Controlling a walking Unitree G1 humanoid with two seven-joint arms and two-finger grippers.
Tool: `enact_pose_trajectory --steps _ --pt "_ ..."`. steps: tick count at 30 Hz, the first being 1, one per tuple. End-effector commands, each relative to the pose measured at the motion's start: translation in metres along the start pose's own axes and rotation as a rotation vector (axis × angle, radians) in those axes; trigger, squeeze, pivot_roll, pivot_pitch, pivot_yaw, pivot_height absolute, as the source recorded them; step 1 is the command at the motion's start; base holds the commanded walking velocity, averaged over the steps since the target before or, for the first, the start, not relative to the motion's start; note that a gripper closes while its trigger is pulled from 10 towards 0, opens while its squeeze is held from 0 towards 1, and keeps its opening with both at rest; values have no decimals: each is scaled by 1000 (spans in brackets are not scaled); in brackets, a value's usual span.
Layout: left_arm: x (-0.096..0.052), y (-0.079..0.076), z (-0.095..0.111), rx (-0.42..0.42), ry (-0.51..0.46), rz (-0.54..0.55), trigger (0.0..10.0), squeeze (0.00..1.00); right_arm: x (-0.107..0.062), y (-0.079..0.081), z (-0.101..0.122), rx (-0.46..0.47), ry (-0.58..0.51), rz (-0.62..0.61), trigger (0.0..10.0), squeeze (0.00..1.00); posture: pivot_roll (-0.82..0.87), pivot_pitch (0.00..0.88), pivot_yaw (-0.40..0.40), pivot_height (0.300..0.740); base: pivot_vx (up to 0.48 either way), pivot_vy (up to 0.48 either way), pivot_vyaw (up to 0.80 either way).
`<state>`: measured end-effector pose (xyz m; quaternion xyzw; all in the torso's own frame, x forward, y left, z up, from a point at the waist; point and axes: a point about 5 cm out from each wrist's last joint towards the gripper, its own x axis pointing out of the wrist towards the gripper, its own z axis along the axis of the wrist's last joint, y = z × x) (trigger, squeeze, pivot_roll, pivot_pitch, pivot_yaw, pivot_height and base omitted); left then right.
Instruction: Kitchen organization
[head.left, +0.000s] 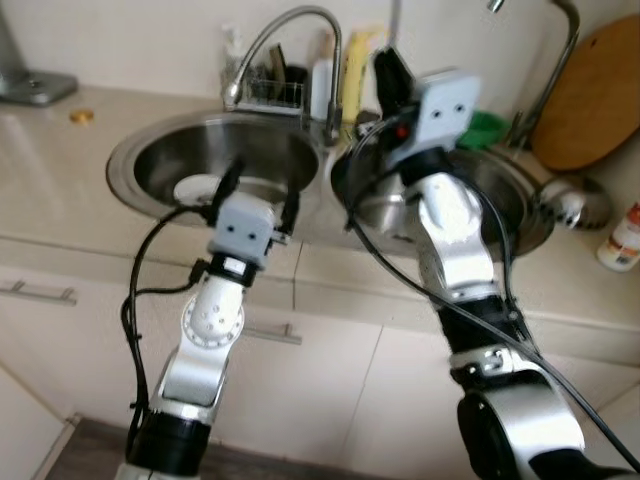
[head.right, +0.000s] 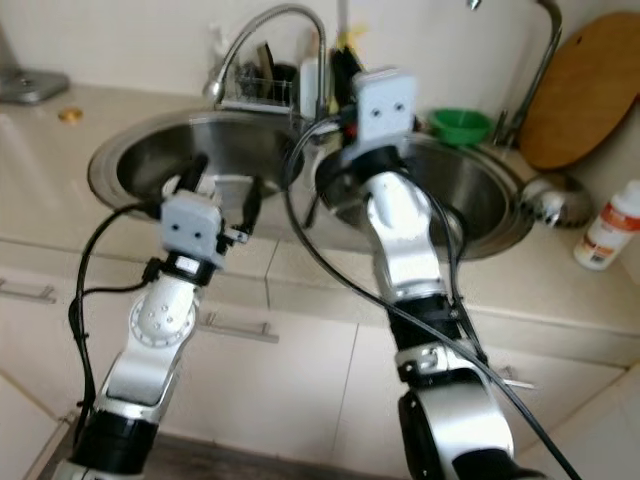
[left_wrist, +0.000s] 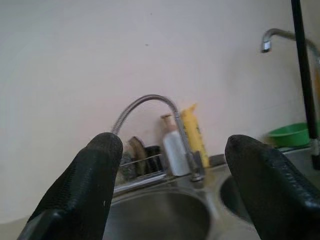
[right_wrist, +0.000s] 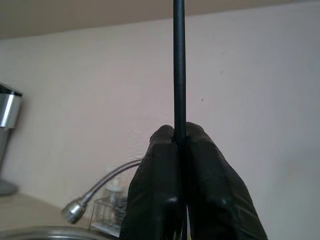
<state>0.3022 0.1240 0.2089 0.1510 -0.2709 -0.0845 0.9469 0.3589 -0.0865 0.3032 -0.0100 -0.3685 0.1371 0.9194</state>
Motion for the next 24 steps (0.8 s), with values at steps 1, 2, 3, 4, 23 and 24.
enact_pose_trajectory --steps 1,2,3,4,23,24 --pt "1 3 3 7 -14 2 10000 0 4 9 -1 -3 4 26 10000 0 111 0 -55 740 274 0 0" --pt "1 2 3 7 -12 -1 10000 0 3 8 -6 -11 28 22 10000 0 112 0 -55 740 277 0 0" --pt "1 2 3 6 -12 -1 10000 0 3 7 -8 -13 38 21 10000 0 112 0 -55 740 277 0 0" --pt "1 2 3 6 -12 -2 10000 0 2 7 -10 -14 43 20 10000 0 112 0 -54 740 274 0 0" --pt "-2 -8 -4 -3 31 -30 10000 0 -15 -12 -81 -169 494 -37 10000 0 121 0 -62 740 183 0 0" --pt "-2 -8 -4 -2 33 -31 10000 0 -18 -13 -84 -175 519 -41 10000 0 121 0 -63 740 0 0 0"
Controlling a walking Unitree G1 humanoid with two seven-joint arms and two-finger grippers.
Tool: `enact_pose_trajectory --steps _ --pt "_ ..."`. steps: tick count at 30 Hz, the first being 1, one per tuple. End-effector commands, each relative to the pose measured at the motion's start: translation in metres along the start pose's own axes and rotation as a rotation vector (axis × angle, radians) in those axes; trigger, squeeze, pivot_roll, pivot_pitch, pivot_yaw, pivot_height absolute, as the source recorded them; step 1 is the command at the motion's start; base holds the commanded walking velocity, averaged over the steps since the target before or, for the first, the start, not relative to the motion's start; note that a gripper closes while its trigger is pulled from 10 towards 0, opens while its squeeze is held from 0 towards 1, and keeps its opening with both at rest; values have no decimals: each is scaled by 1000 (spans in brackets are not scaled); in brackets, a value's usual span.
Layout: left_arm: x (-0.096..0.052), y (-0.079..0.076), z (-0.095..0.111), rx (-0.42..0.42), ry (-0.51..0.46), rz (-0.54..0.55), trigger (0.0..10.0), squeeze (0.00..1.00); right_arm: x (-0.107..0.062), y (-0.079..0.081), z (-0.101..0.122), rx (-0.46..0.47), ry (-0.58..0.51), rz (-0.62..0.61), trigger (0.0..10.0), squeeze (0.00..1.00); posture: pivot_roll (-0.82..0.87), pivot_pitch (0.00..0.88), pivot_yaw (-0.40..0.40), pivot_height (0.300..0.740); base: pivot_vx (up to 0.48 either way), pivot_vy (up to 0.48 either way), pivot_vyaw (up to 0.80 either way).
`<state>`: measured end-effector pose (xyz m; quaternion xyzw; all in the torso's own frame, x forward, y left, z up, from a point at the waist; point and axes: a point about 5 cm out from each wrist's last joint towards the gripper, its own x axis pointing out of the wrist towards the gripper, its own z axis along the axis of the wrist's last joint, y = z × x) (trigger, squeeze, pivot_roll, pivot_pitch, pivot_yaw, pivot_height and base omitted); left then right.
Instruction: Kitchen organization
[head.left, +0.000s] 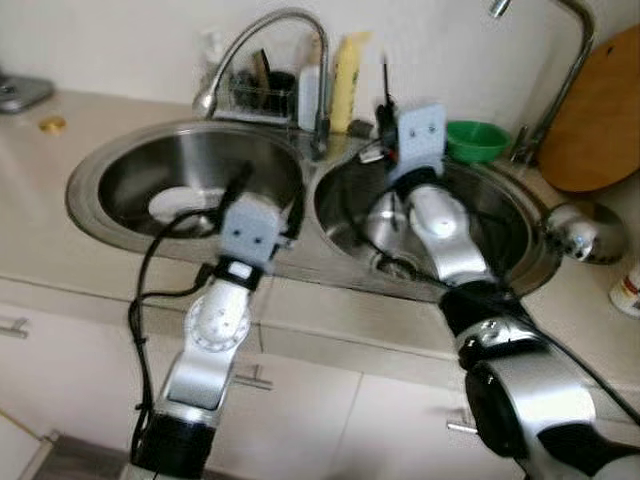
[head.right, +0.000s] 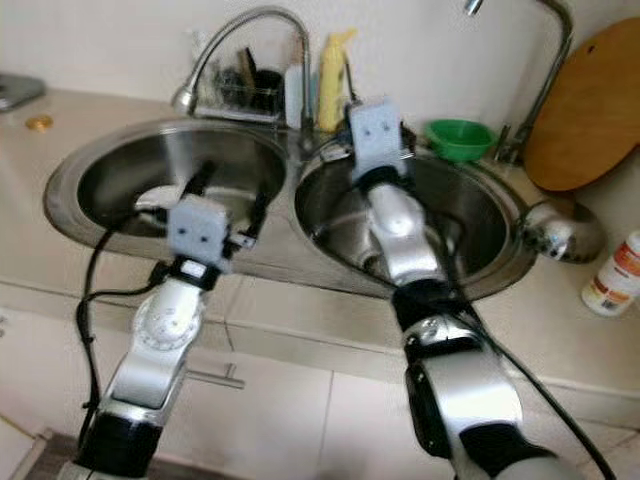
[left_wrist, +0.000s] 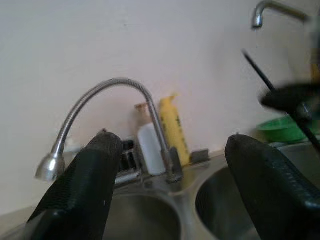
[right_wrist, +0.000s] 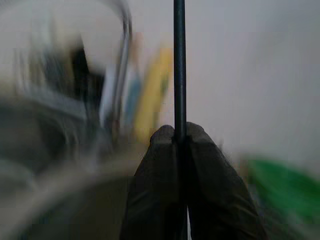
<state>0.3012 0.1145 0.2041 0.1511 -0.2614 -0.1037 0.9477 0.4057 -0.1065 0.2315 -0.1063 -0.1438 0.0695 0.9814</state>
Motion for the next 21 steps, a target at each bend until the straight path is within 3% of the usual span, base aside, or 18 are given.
enact_pose_trajectory --steps 1,4,5,6,12,17,21 --pt "-1 3 -3 9 20 8 10000 0 3 10 1 -16 24 24 10000 0 121 0 -63 740 0 0 0" --pt "-3 2 -4 11 26 6 10000 0 -2 7 -9 30 46 12 10000 0 122 0 -64 740 0 0 0" --pt "-3 2 -4 11 28 5 10000 0 -2 7 -11 52 48 14 10000 682 120 0 -62 740 0 0 0" --pt "-3 2 -4 11 31 4 10000 0 -3 6 -13 79 49 15 10000 1000 117 0 -61 740 0 0 0" --pt "-3 0 -6 5 41 -3 10000 0 -4 9 -12 119 44 48 10000 1000 109 0 -56 740 0 0 0" --pt "-4 -2 -8 1 48 -10 10000 0 -7 23 -6 164 -3 149 10000 1000 106 0 -54 740 0 0 0" --pt "-4 -2 -8 -1 52 -11 10000 0 -9 23 -2 197 -53 151 10000 1000 110 0 -56 740 0 0 0"
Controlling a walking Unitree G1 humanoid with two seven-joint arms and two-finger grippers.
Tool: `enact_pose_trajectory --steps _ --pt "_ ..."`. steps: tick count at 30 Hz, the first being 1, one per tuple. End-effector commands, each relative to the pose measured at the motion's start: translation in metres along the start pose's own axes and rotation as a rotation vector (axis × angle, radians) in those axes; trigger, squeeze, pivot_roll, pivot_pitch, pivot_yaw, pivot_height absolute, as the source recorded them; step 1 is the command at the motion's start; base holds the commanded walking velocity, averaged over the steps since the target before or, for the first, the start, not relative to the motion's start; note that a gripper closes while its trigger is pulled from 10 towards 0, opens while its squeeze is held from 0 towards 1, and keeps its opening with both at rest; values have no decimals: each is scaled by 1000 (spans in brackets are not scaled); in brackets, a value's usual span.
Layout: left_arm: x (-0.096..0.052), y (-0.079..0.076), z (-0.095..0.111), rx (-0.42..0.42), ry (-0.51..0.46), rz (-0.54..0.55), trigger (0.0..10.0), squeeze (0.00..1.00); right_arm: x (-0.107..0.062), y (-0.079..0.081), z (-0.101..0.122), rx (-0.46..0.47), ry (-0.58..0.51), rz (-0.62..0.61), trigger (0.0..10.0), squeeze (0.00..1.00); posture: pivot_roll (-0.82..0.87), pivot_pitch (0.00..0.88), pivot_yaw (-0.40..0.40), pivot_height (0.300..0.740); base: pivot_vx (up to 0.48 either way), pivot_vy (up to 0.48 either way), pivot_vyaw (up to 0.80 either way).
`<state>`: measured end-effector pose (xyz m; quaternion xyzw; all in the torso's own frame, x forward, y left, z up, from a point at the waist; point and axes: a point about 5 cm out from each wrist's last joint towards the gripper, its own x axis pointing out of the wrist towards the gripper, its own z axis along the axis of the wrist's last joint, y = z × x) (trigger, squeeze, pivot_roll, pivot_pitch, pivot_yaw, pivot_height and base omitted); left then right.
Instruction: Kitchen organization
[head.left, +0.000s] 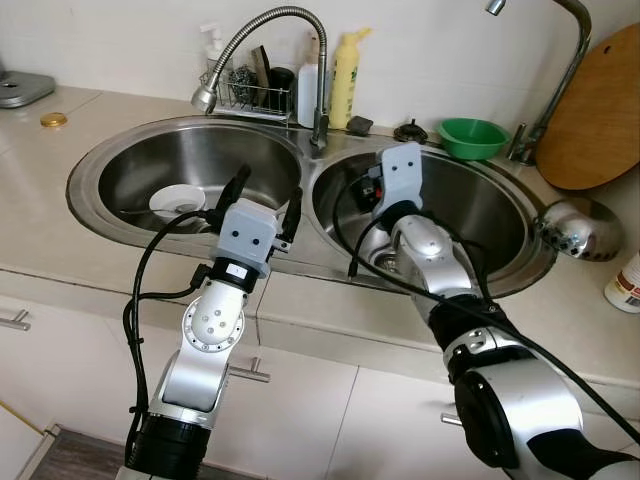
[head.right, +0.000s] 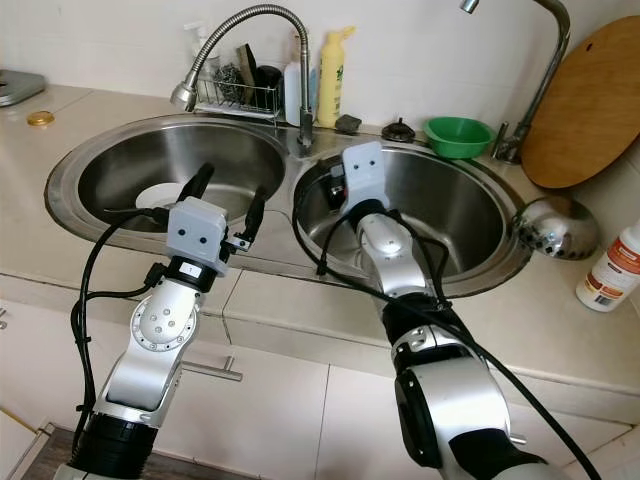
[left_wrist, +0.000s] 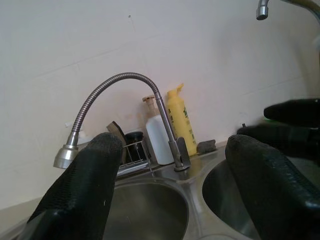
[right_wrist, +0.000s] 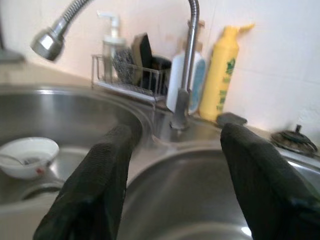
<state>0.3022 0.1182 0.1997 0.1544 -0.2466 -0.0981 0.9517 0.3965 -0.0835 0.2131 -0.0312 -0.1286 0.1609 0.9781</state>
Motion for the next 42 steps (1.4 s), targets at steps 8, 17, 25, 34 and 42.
enact_pose_trajectory --steps 8,17,25,34,42 --pt "-4 -4 -2 -71 15 -15 10000 0 -11 -6 32 71 -230 -44 10000 310 103 0 -55 740 0 0 0" --pt "-3 -5 1 -82 -3 -22 10000 0 -29 3 36 80 -295 -35 10000 0 92 0 -48 740 0 288 0" --pt "-3 -6 2 -92 -7 -34 10000 0 -44 11 33 81 -292 -21 10000 0 86 0 -48 740 0 480 0" --pt "-3 -6 2 -95 -7 -40 10000 0 -49 14 31 74 -265 -22 10000 0 86 0 -48 740 0 480 0" --pt "-3 -6 3 -99 -8 -44 10000 0 -53 16 29 67 -254 -21 10000 0 83 0 -45 740 0 480 0"
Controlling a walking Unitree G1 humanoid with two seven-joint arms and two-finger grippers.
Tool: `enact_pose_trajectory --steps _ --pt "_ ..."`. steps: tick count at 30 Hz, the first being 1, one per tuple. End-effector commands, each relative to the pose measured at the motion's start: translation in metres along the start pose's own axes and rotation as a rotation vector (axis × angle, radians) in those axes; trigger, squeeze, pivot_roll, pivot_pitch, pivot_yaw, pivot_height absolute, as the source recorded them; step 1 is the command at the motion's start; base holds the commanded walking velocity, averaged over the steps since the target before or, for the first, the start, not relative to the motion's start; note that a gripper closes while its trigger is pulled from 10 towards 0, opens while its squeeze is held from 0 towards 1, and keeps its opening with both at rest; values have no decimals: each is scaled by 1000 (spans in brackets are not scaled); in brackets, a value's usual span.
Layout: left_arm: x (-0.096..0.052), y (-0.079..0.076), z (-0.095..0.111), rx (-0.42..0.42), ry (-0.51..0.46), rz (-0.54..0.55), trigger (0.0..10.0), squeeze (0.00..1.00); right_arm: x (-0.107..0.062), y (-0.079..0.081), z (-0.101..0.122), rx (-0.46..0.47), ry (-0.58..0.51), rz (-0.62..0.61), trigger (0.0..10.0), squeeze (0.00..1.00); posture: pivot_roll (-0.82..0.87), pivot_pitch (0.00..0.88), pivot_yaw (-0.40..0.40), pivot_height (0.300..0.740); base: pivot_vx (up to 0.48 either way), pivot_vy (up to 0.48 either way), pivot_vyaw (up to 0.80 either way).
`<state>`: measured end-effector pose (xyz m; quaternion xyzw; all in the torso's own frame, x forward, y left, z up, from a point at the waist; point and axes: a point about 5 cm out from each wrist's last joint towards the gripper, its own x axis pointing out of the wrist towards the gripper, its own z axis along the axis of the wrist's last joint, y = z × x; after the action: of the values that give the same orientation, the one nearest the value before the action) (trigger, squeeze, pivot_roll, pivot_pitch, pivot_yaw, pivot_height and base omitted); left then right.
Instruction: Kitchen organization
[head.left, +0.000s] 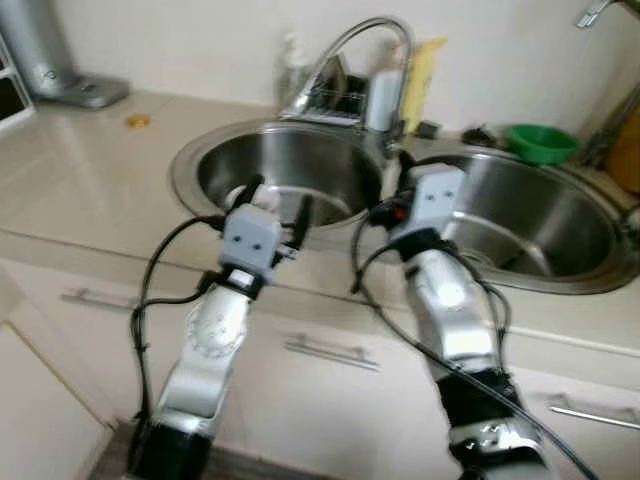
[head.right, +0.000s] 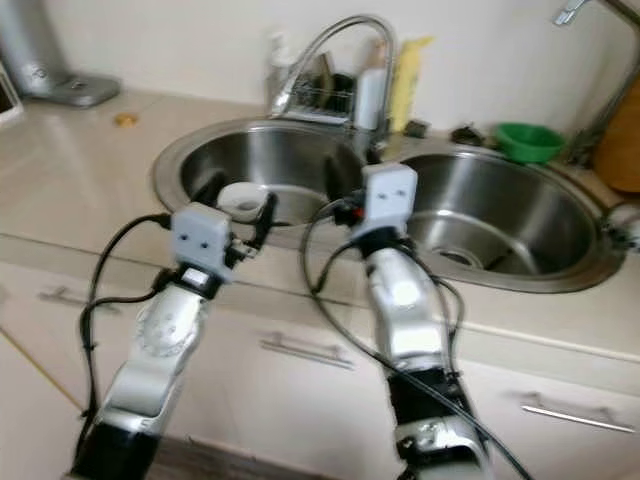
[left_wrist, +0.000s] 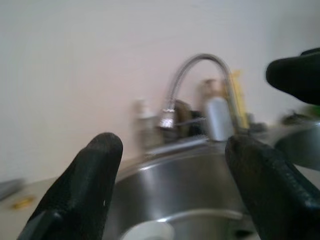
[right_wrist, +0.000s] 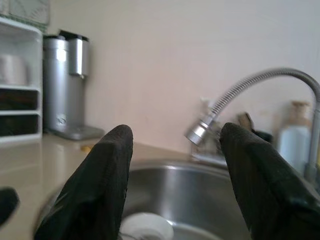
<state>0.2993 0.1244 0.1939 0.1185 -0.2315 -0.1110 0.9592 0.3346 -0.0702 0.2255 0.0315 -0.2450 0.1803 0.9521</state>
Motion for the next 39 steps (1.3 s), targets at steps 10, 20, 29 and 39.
enact_pose_trajectory --steps 10,20,29,39 --pt "3 -11 6 -21 -24 -41 10000 0 -10 -11 0 -50 18 -29 10000 0 80 0 -42 740 0 480 0" --pt "2 -14 4 -23 -14 -54 10000 0 -19 -17 -2 -81 37 -37 10000 0 71 0 -39 740 0 480 0" --pt "1 -14 2 -24 -11 -60 10000 0 -24 -19 -3 -85 43 -49 10000 0 70 0 -35 740 0 480 0" --pt "0 -13 5 -9 -44 -51 10000 0 -26 -19 -6 -78 59 -55 10000 0 74 0 -33 740 0 240 -400"
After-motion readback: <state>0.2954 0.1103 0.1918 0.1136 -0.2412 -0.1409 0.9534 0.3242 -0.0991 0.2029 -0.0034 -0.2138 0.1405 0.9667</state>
